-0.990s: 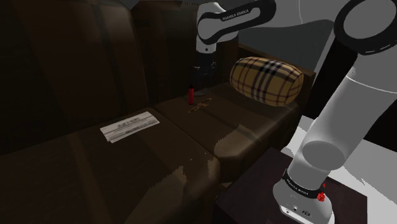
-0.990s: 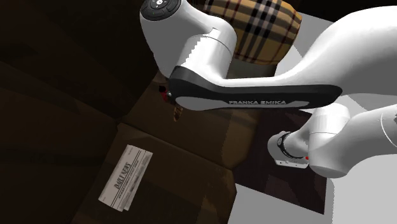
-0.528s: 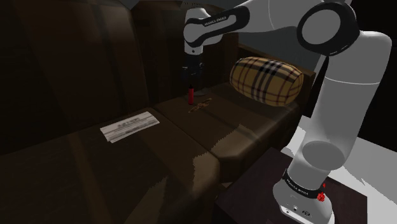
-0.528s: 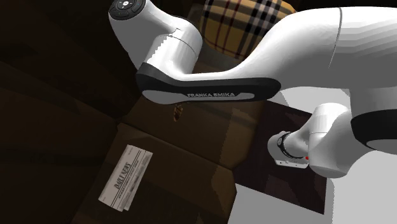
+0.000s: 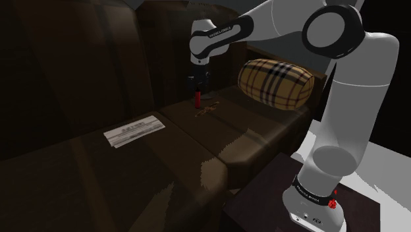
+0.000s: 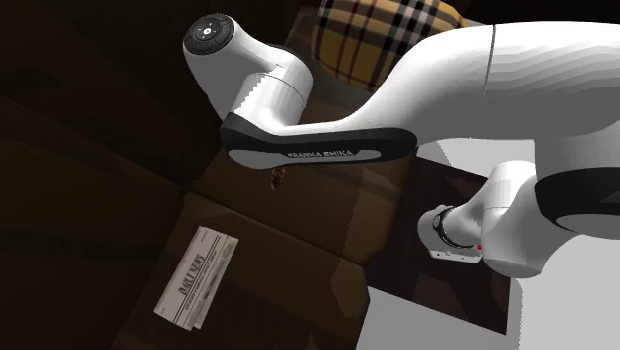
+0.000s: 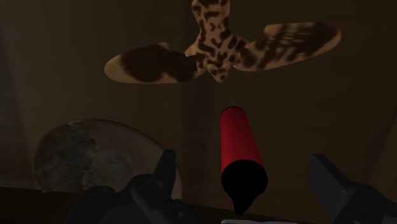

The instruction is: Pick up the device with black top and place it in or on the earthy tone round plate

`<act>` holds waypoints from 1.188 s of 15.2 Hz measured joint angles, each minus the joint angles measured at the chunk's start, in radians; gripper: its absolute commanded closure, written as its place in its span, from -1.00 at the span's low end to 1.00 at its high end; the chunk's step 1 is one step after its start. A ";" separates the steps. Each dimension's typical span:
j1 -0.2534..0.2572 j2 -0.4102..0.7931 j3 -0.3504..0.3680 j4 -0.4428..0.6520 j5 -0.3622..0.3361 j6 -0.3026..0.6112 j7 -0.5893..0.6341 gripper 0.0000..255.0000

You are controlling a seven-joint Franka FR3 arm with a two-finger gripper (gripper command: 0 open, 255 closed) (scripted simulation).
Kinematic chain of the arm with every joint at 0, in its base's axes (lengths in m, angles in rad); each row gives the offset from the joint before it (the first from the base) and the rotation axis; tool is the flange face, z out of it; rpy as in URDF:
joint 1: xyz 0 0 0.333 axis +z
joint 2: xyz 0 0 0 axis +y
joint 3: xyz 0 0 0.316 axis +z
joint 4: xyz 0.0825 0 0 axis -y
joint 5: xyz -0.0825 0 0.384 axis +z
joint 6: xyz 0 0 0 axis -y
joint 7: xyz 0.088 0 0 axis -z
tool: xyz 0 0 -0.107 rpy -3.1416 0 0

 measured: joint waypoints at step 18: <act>0.001 -0.002 0.001 0.006 0.000 -0.007 0.001 1.00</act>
